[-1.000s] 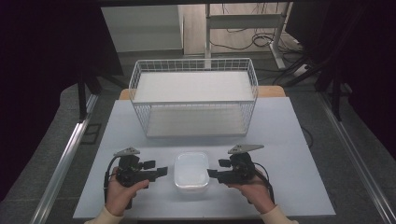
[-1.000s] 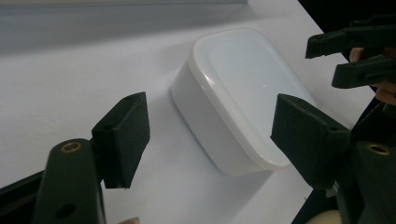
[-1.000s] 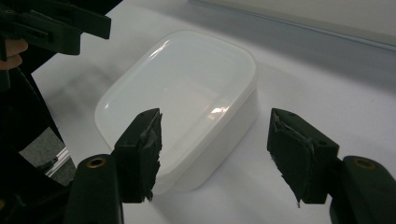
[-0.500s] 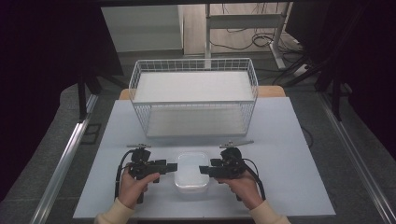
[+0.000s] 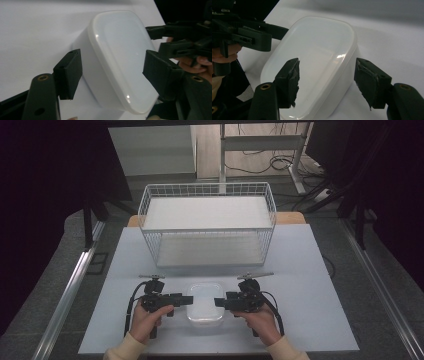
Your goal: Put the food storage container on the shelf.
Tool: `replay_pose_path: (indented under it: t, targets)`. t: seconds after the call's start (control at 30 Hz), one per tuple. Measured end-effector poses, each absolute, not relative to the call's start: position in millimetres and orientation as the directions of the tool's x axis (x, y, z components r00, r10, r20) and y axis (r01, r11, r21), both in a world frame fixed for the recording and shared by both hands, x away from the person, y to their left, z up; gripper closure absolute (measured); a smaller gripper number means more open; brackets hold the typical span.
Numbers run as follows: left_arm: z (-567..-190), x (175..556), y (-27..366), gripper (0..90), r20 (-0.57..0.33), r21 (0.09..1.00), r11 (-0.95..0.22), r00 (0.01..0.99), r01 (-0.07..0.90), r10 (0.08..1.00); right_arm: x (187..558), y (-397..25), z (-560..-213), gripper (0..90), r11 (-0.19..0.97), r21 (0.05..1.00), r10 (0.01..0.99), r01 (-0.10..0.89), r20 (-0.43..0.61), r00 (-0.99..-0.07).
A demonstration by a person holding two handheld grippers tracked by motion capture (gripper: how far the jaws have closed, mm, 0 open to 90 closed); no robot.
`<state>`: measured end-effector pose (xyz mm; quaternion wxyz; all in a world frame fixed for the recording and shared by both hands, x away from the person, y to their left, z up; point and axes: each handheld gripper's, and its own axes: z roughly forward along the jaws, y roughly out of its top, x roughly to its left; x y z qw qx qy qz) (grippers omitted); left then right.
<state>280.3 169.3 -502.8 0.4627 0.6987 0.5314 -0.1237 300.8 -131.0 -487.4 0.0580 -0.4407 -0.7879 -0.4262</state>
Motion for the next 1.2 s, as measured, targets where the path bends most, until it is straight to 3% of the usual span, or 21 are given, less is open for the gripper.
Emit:
replay_pose_path:
  t: [0.43, 0.57, 0.77, 1.2]
  targets:
    - [-511.7, 280.4, 168.9, 50.1, -0.713, 0.475, 0.009, 0.379, 0.88, 0.59, 301.3, -129.4, -493.6, 43.5, 0.222, 0.588, 0.633, 0.778, 0.52, -0.574]
    - [-511.8, 279.3, 170.7, 58.9, -0.711, 0.478, 0.023, 0.371, 0.878, 0.597, 301.0, -133.1, -493.8, 57.0, 0.202, 0.582, 0.646, 0.787, 0.525, -0.554]
    - [-506.6, 273.3, 173.9, 68.0, -0.702, 0.499, 0.037, 0.379, 0.866, 0.602, 299.4, -142.2, -492.6, 67.6, 0.132, 0.55, 0.616, 0.824, 0.606, -0.503]
    - [-495.5, 262.0, 177.6, 74.6, -0.654, 0.578, 0.015, 0.452, 0.816, 0.607, 289.5, -150.7, -486.8, 77.3, 0.098, 0.571, 0.573, 0.815, 0.637, -0.515]
